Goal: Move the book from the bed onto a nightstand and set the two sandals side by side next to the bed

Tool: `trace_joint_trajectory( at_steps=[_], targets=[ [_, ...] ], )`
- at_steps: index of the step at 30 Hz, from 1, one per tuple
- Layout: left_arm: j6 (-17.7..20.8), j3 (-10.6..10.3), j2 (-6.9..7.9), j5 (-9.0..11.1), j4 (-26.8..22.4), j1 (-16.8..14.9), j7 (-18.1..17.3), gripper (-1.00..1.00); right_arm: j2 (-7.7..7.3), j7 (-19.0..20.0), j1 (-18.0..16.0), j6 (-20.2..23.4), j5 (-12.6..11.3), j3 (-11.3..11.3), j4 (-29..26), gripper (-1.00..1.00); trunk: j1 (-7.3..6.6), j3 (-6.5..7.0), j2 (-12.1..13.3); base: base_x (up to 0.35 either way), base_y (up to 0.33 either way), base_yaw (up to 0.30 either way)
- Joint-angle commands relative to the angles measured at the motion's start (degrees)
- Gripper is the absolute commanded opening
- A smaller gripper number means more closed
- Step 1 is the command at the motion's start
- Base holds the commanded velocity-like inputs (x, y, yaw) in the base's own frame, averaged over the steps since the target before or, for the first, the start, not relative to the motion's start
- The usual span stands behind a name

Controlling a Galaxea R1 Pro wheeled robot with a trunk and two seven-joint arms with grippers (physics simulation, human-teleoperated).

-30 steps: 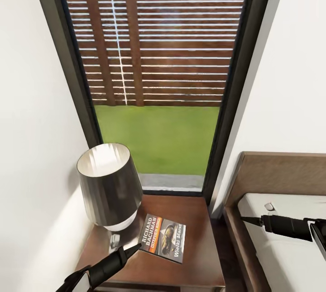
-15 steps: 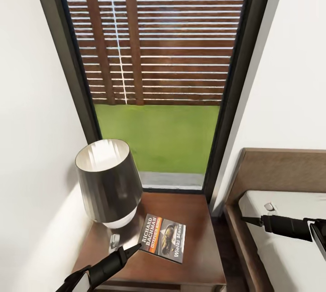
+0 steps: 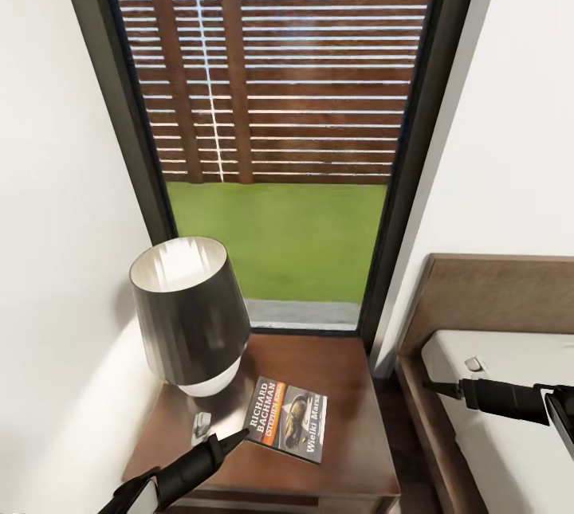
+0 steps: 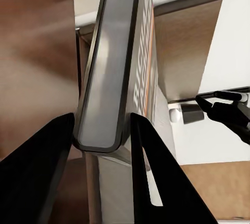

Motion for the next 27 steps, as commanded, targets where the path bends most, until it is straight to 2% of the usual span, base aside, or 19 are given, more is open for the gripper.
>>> trace_joint_trajectory(
  at_steps=[1, 7, 18, 20, 21, 23, 27],
  targets=[
    [0.6, 0.1, 0.0, 0.2, 0.0, 0.0, -0.2, -1.0, 0.07, 0.5, -0.1, 0.6, 0.6, -0.2, -0.1, 1.0, 0.22, -0.24, -0.4, 0.0, 0.0, 0.0],
    [0.6, 0.1, 0.0, 0.2, 0.0, 0.0, -0.2, -1.0, 0.06, 0.5, -0.1, 0.6, 0.6, -0.2, 0.0, 1.0, 1.54, -1.31, -2.8, 0.0, 0.0, 0.0],
    [0.6, 0.3, 0.04, 0.3, 0.0, 0.0, -0.3, -1.0, 0.09, 0.5, -0.1, 0.5, 0.6, -0.2, 0.0, 1.0, 1.54, -1.31, -2.8, 0.0, 0.0, 0.0],
    [0.7, 1.3, 0.02, 0.3, 0.0, 0.0, -0.3, -1.0, 0.1, 0.5, -0.1, 0.6, 0.6, -0.2, 0.0, 1.0, 1.54, -1.31, -2.8, 0.0, 0.0, 0.0],
    [0.7, 3.0, 0.01, 0.3, -0.1, 0.0, -0.3, -1.0, 0.1, 0.5, -0.1, 0.6, 0.6, -0.2, 0.0, 1.0, 1.54, -1.31, -2.8, 0.0, 0.0, 0.0],
    [0.8, 4.6, 0.0, 0.3, -0.1, 0.0, -0.4, -1.0, 0.11, 0.5, -0.1, 0.6, 0.6, -0.2, 0.0, 1.0, 1.54, -1.31, -2.8, 0.0, 0.0, 0.0],
    [2.5, 6.3, 0.0, 0.3, -0.1, -0.1, -0.4, -1.0, 0.11, 0.5, -0.1, 0.6, 0.6, -0.2, 0.0, 1.0, 1.54, -1.31, -2.8, 0.0, 0.0, 0.0]
  ],
)
